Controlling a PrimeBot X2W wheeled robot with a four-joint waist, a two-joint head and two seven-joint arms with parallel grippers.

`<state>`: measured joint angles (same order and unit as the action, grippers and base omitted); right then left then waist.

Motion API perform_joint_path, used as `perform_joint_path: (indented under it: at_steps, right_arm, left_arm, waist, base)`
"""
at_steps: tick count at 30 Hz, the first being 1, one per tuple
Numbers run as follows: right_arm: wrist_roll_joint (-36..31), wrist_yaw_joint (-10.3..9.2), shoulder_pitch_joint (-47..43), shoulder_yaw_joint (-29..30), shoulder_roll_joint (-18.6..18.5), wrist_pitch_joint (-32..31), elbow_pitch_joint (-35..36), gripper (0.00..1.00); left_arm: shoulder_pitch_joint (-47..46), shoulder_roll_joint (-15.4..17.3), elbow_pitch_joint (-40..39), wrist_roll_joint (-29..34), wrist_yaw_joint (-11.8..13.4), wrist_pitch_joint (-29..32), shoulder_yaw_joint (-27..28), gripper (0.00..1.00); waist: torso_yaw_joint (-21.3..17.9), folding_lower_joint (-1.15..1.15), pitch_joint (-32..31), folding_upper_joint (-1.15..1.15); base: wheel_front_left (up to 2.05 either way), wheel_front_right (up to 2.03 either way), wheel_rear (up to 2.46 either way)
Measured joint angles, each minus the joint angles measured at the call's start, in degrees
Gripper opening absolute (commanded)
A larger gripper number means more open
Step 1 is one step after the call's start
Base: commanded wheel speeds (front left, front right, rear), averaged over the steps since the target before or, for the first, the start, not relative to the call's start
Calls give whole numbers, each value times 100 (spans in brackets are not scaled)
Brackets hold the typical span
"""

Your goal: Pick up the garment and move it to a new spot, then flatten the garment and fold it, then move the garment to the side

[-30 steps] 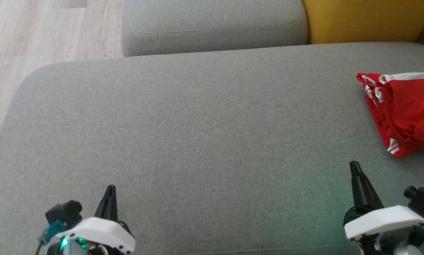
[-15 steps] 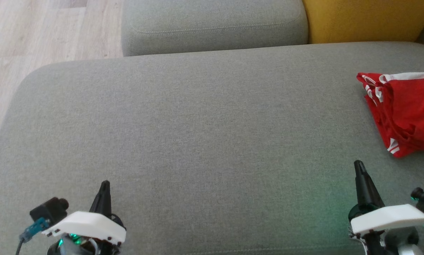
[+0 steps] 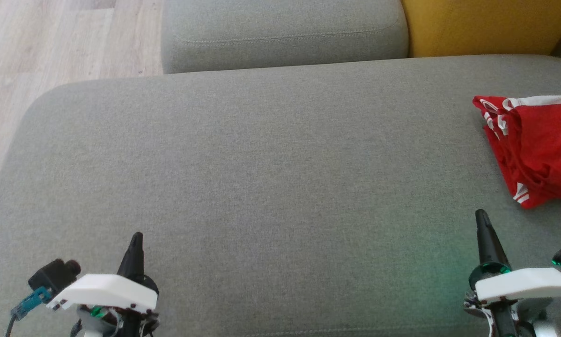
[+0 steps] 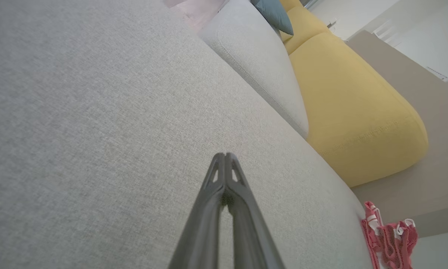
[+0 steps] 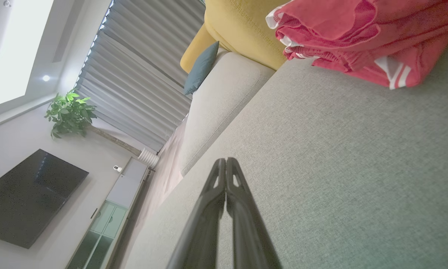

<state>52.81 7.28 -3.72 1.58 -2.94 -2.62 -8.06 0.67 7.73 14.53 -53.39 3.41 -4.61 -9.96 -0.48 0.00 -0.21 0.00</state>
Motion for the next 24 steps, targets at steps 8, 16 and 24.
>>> perform_joint_path:
  at_steps: [8,16,24]
  right_arm:
    - [467,0,121,51,-8,-26,-78,0]
    - [1009,0,181,87,-11,-42,-202,0]
    - [1527,0,246,130,-20,-70,-299,0]
  left_arm:
    - [-3,-49,11,-460,-146,107,162,0]
    - [-24,-91,27,-987,-255,222,334,0]
    - [-116,-138,35,-1511,-400,357,480,0]
  waist:
    - [5,0,4,0]
    - [12,0,10,0]
    - [18,0,15,0]
  base:
    - [0,0,0]
    - [0,0,0]
    - [0,0,0]
